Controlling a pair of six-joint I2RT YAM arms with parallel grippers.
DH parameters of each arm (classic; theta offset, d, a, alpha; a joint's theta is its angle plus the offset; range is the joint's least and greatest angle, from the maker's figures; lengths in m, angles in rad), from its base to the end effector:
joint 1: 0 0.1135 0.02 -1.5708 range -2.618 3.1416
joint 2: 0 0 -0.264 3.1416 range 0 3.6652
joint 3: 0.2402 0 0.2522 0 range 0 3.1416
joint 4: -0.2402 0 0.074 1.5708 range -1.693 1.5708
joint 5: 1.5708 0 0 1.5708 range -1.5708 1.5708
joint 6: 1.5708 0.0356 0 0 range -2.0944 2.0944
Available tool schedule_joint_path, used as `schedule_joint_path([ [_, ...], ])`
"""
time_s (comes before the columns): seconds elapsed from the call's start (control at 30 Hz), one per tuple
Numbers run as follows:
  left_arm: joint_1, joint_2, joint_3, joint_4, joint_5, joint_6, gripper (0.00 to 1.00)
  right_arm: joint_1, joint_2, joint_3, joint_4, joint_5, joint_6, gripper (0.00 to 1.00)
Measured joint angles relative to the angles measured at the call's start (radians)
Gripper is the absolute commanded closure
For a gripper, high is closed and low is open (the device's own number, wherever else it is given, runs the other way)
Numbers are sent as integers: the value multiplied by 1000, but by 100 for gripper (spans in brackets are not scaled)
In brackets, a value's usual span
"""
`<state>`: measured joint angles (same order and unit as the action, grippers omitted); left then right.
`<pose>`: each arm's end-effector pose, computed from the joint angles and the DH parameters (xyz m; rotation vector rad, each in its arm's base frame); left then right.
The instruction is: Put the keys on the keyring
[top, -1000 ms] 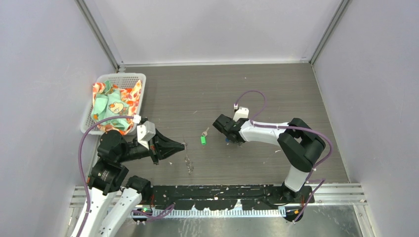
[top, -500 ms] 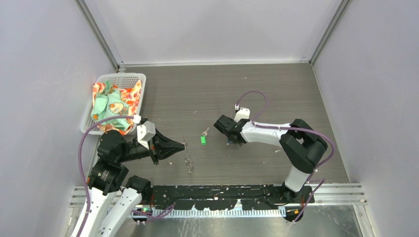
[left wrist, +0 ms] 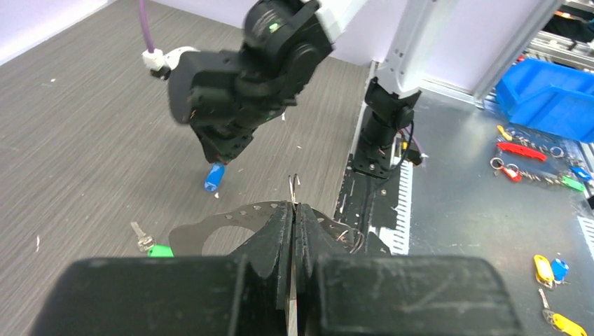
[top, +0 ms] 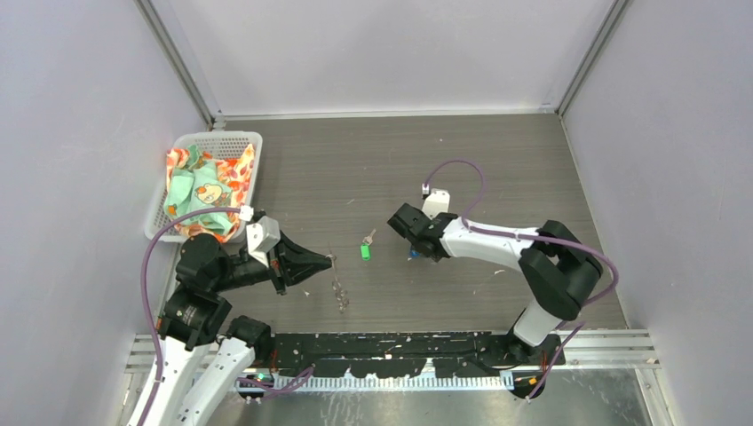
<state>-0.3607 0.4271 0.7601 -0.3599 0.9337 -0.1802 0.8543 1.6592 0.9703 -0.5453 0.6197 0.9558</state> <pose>0.0711 -0.0574 0.3571 0.8902 1.4638 -1.1470 0.2156 0.2161 0.1699 0.2574 2.4399 -0.1571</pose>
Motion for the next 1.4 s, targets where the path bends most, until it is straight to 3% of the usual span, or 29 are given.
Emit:
schedule_joint_path([
  [0.1,0,4,-5,-9,-37,1,100,9,-77,-26,58,-44,-83,99],
  [0.4,0,60,-27,-74,-148,18,99,39,-547,-292,382,-517,-416,99],
  [0.6,0,77,-36,-87,-152,34,99,56,-650,-286,426,-764,-550,99],
  [0.73,0,78,-39,-87,-148,36,100,71,-652,-238,428,-850,-586,99],
  [1.13,0,87,-53,-87,-145,51,99,239,-572,-56,462,-820,-671,99],
  [1.4,0,57,-64,-87,-148,53,100,245,-578,-156,441,-525,-708,99],
])
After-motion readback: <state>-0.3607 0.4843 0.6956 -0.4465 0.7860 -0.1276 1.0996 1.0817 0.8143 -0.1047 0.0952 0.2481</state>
